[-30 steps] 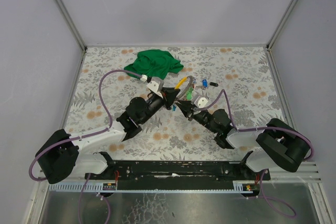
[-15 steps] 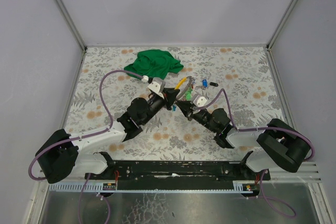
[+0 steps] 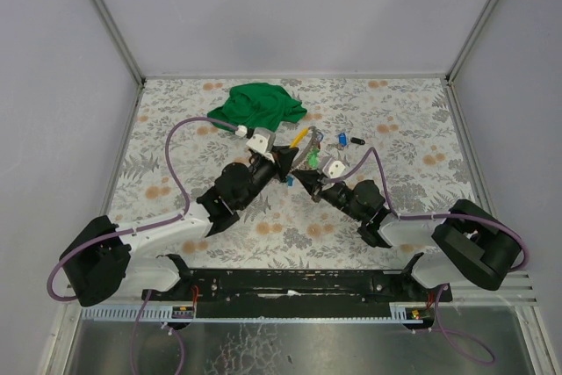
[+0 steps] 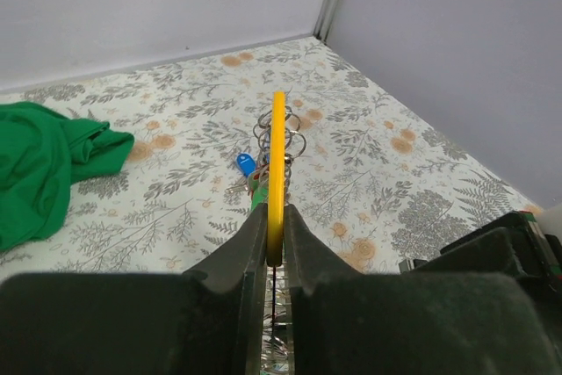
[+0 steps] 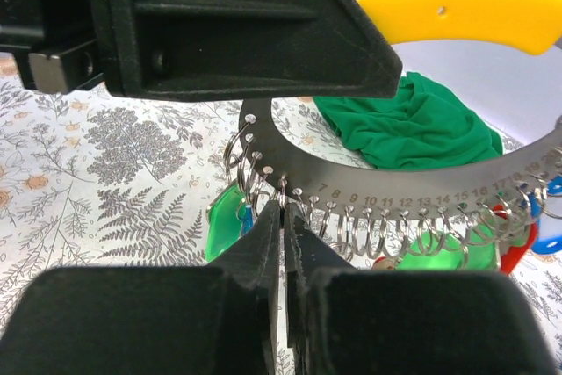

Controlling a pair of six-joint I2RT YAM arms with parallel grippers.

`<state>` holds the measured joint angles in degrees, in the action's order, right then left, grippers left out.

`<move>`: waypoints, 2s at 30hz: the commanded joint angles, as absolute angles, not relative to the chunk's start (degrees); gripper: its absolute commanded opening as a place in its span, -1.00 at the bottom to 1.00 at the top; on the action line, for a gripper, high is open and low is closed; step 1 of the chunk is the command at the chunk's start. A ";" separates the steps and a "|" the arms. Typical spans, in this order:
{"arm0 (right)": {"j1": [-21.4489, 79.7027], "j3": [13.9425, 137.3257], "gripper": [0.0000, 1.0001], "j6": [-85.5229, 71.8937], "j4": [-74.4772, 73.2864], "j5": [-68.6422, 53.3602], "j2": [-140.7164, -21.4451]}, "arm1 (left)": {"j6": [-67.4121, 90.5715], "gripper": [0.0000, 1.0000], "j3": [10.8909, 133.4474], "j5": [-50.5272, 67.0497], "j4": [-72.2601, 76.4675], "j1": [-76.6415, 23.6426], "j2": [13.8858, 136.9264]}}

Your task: Put the keys on the keyring

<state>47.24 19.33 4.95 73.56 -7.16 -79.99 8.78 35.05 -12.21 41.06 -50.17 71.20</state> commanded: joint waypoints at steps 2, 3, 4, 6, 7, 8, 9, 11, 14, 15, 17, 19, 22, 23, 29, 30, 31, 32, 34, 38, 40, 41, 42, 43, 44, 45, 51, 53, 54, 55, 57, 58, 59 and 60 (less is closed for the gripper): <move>47.63 19.70 -0.96 5.20 77.16 -8.96 -77.09 | 14.71 -0.89 36.73 -20.05 38.48 -50.55 70.57; 47.64 19.28 -0.97 5.37 77.12 -8.96 -76.86 | 15.93 -0.85 36.47 -20.94 38.04 -50.54 70.40; 47.59 19.03 -0.99 5.59 77.09 -8.89 -76.72 | 17.25 -0.84 36.07 -21.46 37.76 -50.55 70.26; 47.64 18.21 -1.00 5.83 77.19 -8.39 -76.32 | 19.60 -0.82 35.25 -22.03 37.18 -50.54 69.73; 47.61 17.93 -1.00 5.93 77.36 -8.03 -76.29 | 20.93 -0.78 34.63 -22.13 36.96 -50.54 69.34; 47.63 17.46 -1.00 6.10 77.81 -7.66 -76.29 | 22.15 -0.70 33.98 -22.04 36.90 -50.54 68.77; 47.64 17.12 -1.00 6.21 78.36 -7.31 -76.41 | 23.51 -0.63 33.20 -21.86 36.85 -50.54 68.34; 47.63 16.59 -1.00 6.35 79.73 -7.06 -76.77 | 26.19 -0.57 31.44 -21.27 36.99 -50.56 67.12; 47.64 15.82 -1.00 6.19 82.40 -6.88 -77.76 | 30.47 -0.40 27.61 -20.02 38.32 -50.55 65.32; 47.64 15.62 -1.00 6.17 83.08 -6.95 -78.19 | 31.70 -0.37 26.27 -19.47 39.07 -50.56 64.67; 47.64 15.20 -1.00 6.55 83.97 -7.00 -78.91 | 33.69 -0.36 23.84 -18.57 39.91 -50.49 63.15; 47.64 14.68 -1.00 7.45 84.28 -6.96 -79.47 | 34.25 -0.33 22.32 -18.21 39.44 -50.46 61.68; 47.63 13.63 -1.00 9.56 83.68 -7.91 -79.89 | 32.49 -0.27 21.39 -19.04 36.10 -50.24 58.80; 47.64 13.45 -1.00 10.79 82.43 -8.53 -79.89 | 31.45 -0.26 21.22 -18.91 35.23 -50.07 57.85; 47.64 15.47 -1.00 12.42 62.66 -10.93 -75.66 | 25.15 -0.12 25.02 -13.14 31.18 -48.61 58.34; 47.64 16.58 -1.00 12.02 57.67 -11.14 -74.18 | 24.71 -0.10 26.02 -12.41 30.19 -48.46 59.69; 47.64 18.13 -1.00 11.26 52.82 -11.01 -73.08 | 24.44 -0.09 26.92 -11.35 29.68 -48.31 61.01; 47.64 19.33 -1.00 10.27 48.26 -10.43 -72.10 | 24.28 -0.09 27.56 -10.02 29.55 -48.07 62.45; 47.61 21.30 -1.00 8.29 40.21 -8.13 -70.52 | 24.65 -0.08 28.37 -7.49 30.20 -47.60 65.19; 47.64 24.22 -1.00 7.34 27.41 -6.82 -69.44 | 24.40 -0.09 30.35 -1.72 33.39 -46.90 72.16; 47.64 25.06 -1.00 7.30 24.29 -6.66 -69.39 | 24.53 -0.11 32.13 0.56 34.45 -46.67 77.04; 47.64 25.05 -1.00 7.30 23.64 -6.44 -69.43 | 24.86 -0.16 32.86 2.20 35.05 -46.38 79.01; 47.64 25.01 -1.00 7.15 23.30 -5.98 -69.43 | 25.26 -0.20 33.63 3.59 35.65 -46.13 81.05; 47.63 24.85 -1.00 6.77 23.22 -5.24 -69.36 | 25.73 -0.25 34.17 4.69 36.22 -45.90 82.92; 47.64 24.68 -1.00 6.47 23.01 -4.45 -69.25 | 26.05 -0.29 34.67 5.67 36.44 -45.67 84.60; 47.64 24.50 -1.00 6.14 22.83 -3.68 -69.14 | 26.33 -0.31 35.02 6.62 36.36 -45.56 86.24; 47.64 22.23 -1.00 4.62 26.17 1.49 -67.93 | 29.33 -0.42 35.38 12.28 36.44 -45.06 94.25; 47.64 21.19 -1.00 4.16 28.96 2.85 -67.66 | 31.65 -0.45 34.87 14.42 38.28 -45.05 96.53; 47.64 20.36 -1.00 4.14 31.12 3.18 -67.55 | 33.14 -0.47 34.30 15.15 39.86 -45.06 97.41; 47.64 19.41 -1.00 4.19 33.60 3.31 -67.44 | 34.54 -0.49 33.42 15.85 41.61 -45.01 98.07; 47.64 16.70 -1.00 4.28 39.69 3.28 -67.46 | 36.82 -0.49 31.83 17.23 45.07 -44.92 98.75; 47.64 15.71 -1.00 4.34 42.74 3.17 -67.66 | 37.57 -0.49 31.03 17.87 46.40 -44.92 98.88; 47.59 14.78 -1.00 4.46 45.72 2.94 -68.05 | 38.26 -0.49 30.40 18.64 47.94 -44.96 98.97; 47.63 14.01 -1.00 4.78 48.53 2.52 -68.62 | 38.86 -0.49 29.51 19.20 49.67 -44.92 98.82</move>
